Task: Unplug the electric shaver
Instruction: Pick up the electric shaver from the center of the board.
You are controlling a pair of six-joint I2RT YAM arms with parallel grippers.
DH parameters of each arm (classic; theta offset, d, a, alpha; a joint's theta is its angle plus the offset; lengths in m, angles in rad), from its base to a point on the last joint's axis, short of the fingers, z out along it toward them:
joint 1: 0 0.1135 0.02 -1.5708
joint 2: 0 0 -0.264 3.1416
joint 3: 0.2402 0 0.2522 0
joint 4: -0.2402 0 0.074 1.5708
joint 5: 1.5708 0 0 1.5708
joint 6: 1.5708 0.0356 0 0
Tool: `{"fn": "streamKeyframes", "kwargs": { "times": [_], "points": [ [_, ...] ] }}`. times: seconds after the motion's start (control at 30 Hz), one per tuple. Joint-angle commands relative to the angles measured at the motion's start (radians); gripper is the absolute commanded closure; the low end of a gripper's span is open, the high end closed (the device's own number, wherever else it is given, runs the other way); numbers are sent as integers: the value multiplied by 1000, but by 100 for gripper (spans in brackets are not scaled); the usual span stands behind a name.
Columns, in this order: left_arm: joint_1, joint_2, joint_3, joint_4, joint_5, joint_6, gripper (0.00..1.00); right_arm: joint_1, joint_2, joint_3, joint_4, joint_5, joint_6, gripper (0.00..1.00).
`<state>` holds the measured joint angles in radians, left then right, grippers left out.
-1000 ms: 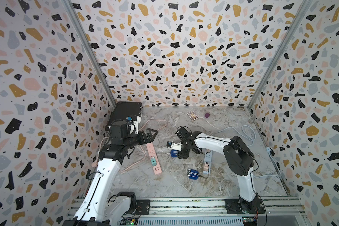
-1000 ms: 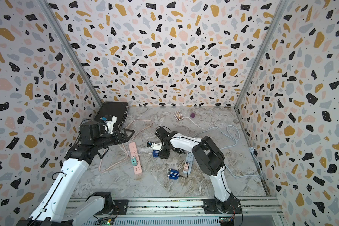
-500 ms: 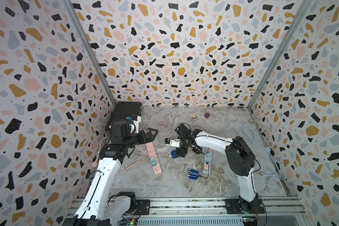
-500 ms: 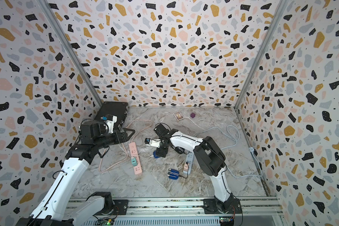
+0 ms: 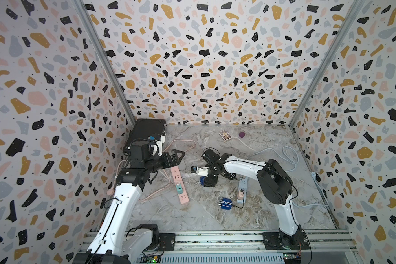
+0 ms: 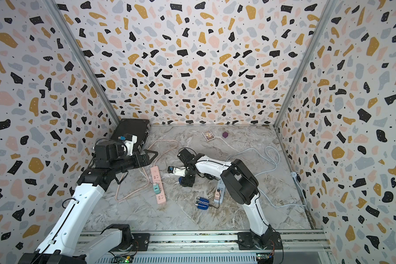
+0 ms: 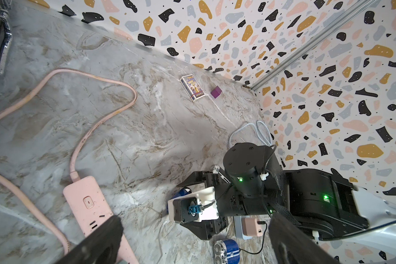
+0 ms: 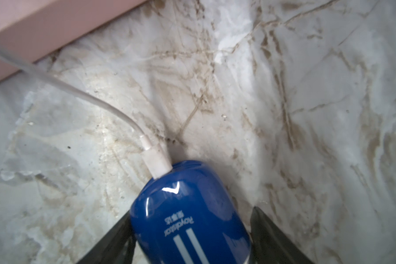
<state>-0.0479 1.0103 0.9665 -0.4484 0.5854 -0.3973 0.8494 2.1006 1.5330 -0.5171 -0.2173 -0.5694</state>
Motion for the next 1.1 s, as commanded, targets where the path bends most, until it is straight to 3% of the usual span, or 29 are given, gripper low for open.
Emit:
{"fn": "streamKeyframes", "kwargs": {
  "times": [0.0,0.27,0.53,0.7,0.9,1.07],
  "points": [
    [-4,-9,-1,17,7,5,0,5,-7,22,-36,7,1,32],
    [-4,-26,3,7,23,-8,0,4,-59,-46,30,61,27,50],
    [-4,-75,38,-2,58,-62,0,4,-159,-157,132,165,62,54],
    [-4,-146,-7,132,147,-217,0,4,-261,-232,220,231,104,58],
    [-29,-222,-152,374,234,-421,0,3,-331,-275,312,255,177,54],
    [-41,-313,-312,475,175,-543,0,3,-363,-279,334,242,211,57]
  ]
}}
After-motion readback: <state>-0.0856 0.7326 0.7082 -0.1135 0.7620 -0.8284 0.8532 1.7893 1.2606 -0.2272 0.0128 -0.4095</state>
